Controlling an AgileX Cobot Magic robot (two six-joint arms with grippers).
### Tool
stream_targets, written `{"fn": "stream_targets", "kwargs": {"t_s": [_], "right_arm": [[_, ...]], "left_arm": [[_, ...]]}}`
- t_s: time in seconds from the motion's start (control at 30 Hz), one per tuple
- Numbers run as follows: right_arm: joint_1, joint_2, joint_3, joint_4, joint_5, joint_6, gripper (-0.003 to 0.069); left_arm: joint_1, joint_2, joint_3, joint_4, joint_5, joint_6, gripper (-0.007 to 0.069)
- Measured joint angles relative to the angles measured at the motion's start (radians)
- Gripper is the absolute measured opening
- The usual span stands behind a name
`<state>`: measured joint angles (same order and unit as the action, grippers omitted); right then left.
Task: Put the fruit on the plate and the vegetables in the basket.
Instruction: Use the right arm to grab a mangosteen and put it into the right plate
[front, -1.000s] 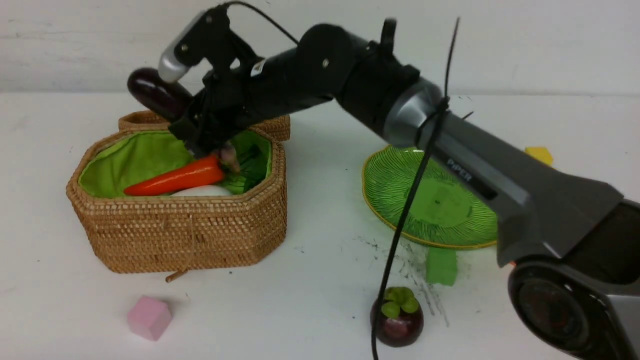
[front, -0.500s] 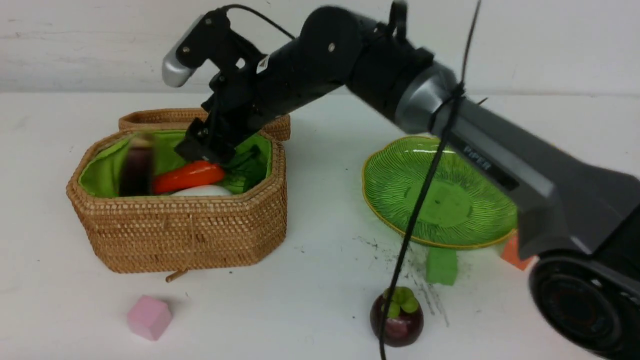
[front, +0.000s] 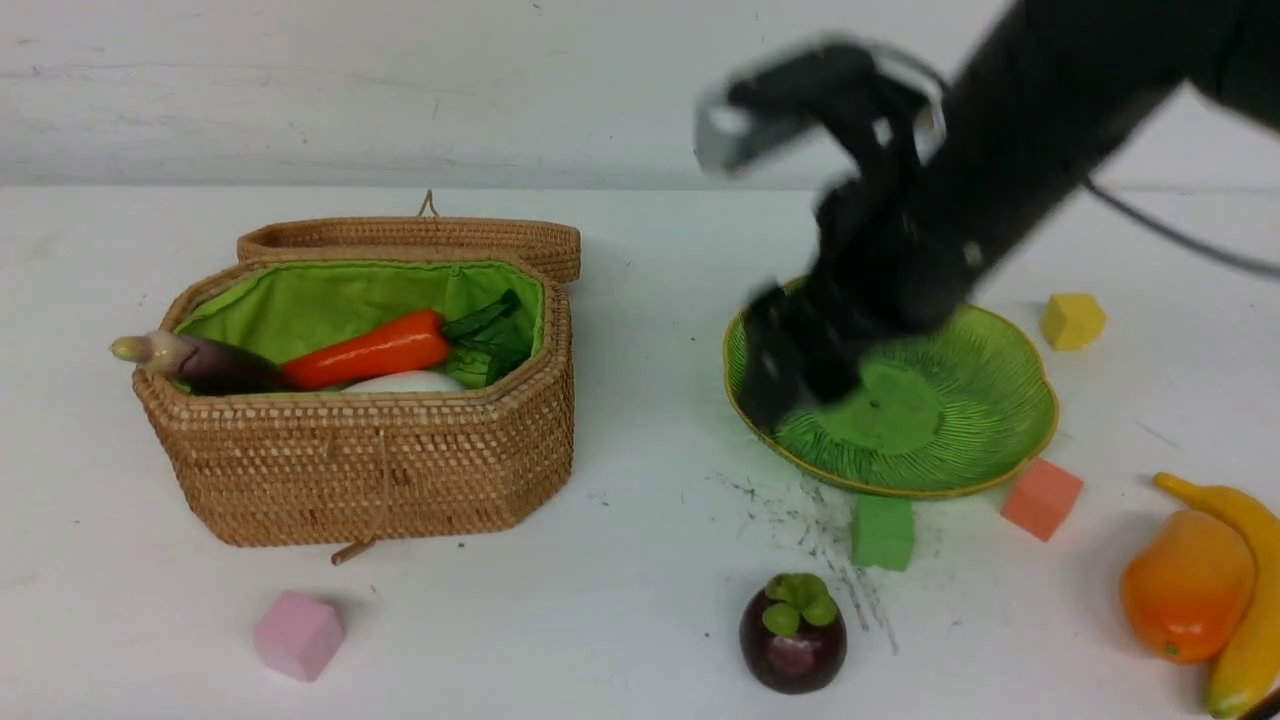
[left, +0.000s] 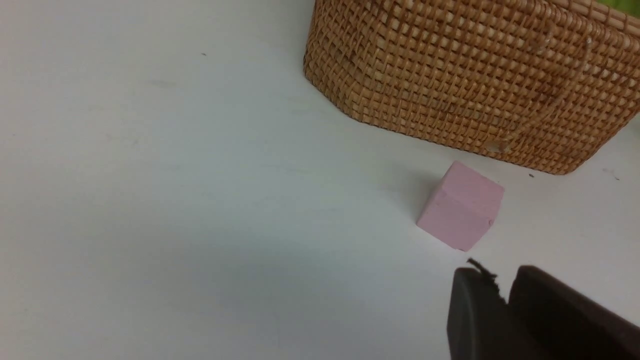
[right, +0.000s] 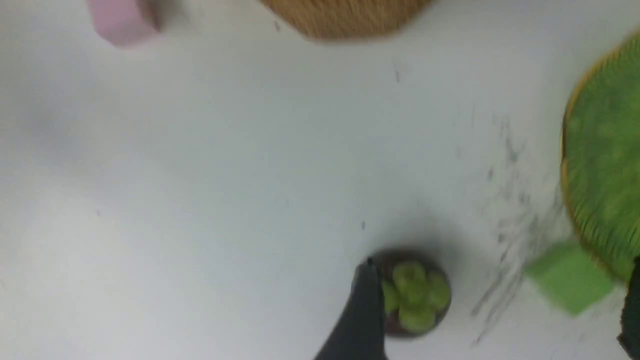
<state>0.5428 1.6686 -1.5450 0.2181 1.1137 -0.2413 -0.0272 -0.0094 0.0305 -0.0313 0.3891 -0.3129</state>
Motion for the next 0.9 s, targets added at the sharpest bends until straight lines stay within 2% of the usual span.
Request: {"fn": "stream_targets", "kwargs": {"t_s": [0.2, 0.4, 0.67, 0.9], "right_arm": [[0.002, 0.032, 0.239, 0.018, -0.168, 0.122, 0.0641], [0.002, 0.159, 0.262, 0.017, -0.274, 0.207, 0.0637], [0.002, 0.260, 0.260, 0.026, -0.280, 0.213, 0.0582], [0.002, 0.248, 0.235, 0.016, -0.219, 0.213, 0.0582]], "left_arm": [[0.000, 0.000, 0.000, 0.000, 0.000, 0.000, 0.0105], [0.000, 0.000, 0.000, 0.000, 0.000, 0.000, 0.0107], [0.000, 0.000, 0.000, 0.000, 0.000, 0.000, 0.0113], [0.000, 0.000, 0.000, 0.000, 0.000, 0.000, 0.0117]]}}
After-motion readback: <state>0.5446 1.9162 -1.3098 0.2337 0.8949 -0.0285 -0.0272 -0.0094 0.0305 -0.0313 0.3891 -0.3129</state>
